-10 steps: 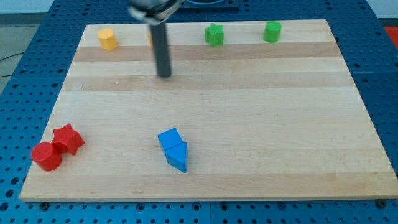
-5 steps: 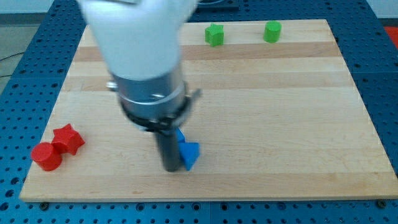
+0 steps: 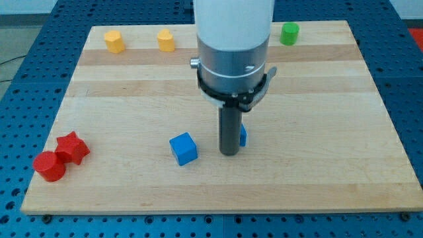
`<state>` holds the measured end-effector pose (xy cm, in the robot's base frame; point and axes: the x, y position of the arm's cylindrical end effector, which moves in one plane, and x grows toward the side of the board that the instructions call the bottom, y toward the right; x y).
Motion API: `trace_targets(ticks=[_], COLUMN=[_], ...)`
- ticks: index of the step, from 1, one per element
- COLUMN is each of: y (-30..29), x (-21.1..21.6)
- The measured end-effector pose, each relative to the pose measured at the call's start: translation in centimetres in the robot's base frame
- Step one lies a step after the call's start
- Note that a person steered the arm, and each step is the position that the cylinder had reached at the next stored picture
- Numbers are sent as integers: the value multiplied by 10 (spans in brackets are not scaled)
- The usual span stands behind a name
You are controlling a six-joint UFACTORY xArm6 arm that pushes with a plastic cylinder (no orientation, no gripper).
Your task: Place blue triangle parallel to the blue cube
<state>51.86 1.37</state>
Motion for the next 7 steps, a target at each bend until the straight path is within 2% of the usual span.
trace_targets(ticks=[2,3,6,7], y=[-2,7,67,101], x=[-59,-72,-95,-83])
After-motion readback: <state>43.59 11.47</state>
